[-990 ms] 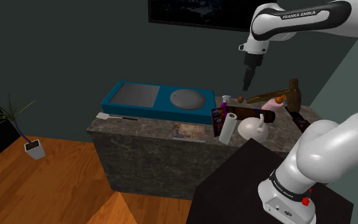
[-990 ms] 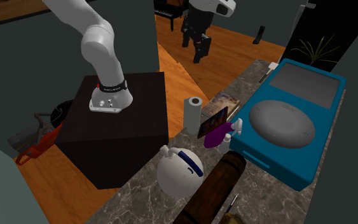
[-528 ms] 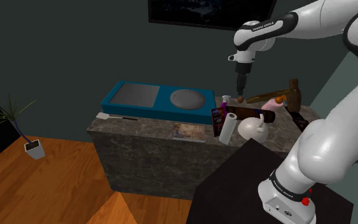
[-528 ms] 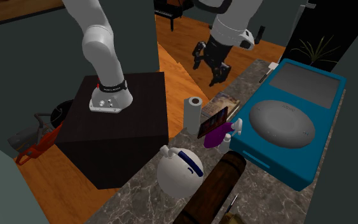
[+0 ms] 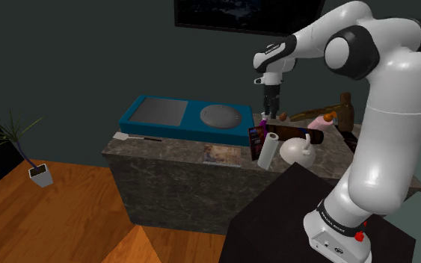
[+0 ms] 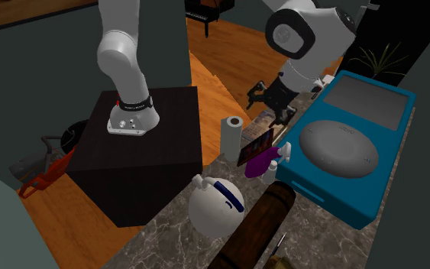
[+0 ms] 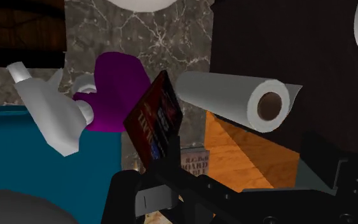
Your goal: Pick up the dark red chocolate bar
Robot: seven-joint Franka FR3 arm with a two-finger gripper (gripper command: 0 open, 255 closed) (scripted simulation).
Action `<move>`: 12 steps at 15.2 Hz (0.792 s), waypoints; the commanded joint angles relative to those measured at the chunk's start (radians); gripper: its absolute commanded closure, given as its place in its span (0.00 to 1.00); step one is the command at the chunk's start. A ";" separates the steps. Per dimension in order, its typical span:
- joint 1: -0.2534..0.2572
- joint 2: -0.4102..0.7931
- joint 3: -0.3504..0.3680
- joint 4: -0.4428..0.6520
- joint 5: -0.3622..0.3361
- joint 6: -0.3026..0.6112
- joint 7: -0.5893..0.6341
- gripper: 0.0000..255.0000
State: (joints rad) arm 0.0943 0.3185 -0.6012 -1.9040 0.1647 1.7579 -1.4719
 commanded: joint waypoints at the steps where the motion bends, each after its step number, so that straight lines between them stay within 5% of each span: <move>1: -0.032 0.099 0.026 0.066 0.033 -0.006 -0.098 0.00; 6: -0.103 0.319 0.110 0.255 0.072 -0.042 -0.271 0.00; 12: -0.117 0.379 0.129 0.266 0.089 -0.002 -0.290 0.00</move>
State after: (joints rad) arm -0.0202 0.6861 -0.4754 -1.6383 0.2498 1.7459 -1.7597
